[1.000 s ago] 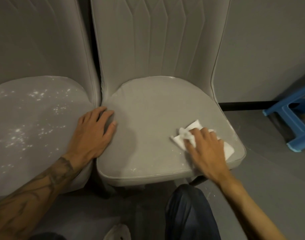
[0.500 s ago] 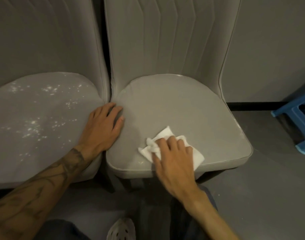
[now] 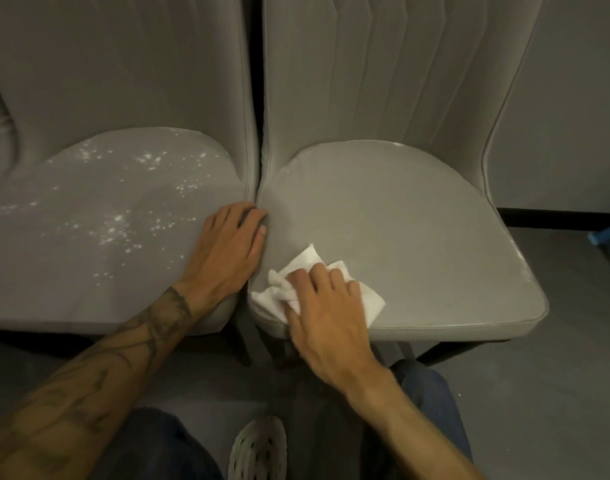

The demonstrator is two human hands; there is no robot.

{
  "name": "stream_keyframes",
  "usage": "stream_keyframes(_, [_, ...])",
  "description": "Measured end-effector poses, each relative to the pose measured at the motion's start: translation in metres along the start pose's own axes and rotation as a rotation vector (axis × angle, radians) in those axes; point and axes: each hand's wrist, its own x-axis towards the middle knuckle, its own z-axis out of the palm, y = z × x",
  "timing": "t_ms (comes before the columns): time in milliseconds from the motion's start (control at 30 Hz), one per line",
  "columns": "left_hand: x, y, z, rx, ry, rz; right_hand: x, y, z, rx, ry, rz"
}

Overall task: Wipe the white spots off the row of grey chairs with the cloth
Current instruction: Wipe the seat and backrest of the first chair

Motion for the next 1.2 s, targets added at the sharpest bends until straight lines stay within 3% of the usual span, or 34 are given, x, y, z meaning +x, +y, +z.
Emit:
stream_keyframes(200, [-0.002, -0.002, 0.004, -0.008, 0.043, -0.003, -0.012, 0.023, -0.004, -0.063, 0.068, 0.138])
stream_keyframes(367, [-0.003, -0.002, 0.003, -0.023, 0.028, 0.012, 0.008, -0.045, 0.013, 0.019, 0.006, -0.026])
stream_keyframes(467, [-0.003, -0.003, 0.004, -0.028, 0.038, 0.007, 0.006, -0.028, 0.009, 0.039, -0.016, -0.101])
stream_keyframes(567, [-0.003, -0.003, 0.004, -0.025, 0.052, -0.009, -0.006, 0.003, 0.002, -0.008, 0.023, -0.049])
stream_keyframes(833, [-0.002, -0.005, 0.005, -0.039, 0.022, -0.012, 0.005, -0.024, 0.01, 0.015, -0.022, -0.199])
stream_keyframes(1033, [-0.002, -0.006, 0.006, -0.039, 0.034, -0.017, 0.001, -0.026, 0.012, 0.004, 0.0, -0.097])
stream_keyframes(1200, [-0.004, -0.006, 0.005, -0.041, 0.03, -0.014, 0.001, -0.02, 0.011, 0.07, 0.012, -0.127])
